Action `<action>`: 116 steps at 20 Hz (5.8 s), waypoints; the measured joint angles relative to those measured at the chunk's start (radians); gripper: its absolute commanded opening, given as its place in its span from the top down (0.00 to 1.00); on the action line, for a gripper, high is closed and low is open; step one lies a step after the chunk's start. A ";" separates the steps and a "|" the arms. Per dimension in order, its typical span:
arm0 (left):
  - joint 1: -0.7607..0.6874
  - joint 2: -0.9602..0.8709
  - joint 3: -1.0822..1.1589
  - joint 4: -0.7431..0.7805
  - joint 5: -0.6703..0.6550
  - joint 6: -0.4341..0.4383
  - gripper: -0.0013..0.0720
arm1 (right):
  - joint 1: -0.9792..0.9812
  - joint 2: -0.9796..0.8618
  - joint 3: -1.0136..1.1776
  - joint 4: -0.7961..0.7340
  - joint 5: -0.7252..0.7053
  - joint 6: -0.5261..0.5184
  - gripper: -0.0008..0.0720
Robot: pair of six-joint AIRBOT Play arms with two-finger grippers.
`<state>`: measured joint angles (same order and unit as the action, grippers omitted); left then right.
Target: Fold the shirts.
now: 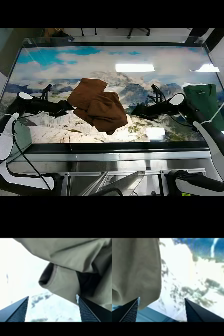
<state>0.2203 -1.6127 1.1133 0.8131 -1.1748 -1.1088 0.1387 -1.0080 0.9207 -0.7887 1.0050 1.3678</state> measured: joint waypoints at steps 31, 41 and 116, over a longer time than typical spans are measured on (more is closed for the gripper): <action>-0.008 0.505 0.377 -0.005 -0.076 -0.063 0.96 | -0.111 -0.082 0.640 0.536 0.172 -0.407 0.96; 0.000 0.851 0.845 0.077 0.032 -0.103 0.96 | -0.150 0.188 1.072 0.322 0.186 -0.376 0.96; -0.309 0.065 0.119 0.380 -0.201 -0.184 0.96 | -0.198 -0.008 0.345 0.315 -0.475 -0.489 0.96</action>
<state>-0.0887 -1.5478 1.2327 1.1934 -1.3754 -1.2926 -0.0593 -1.0161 1.2659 -0.4740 0.5297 0.8783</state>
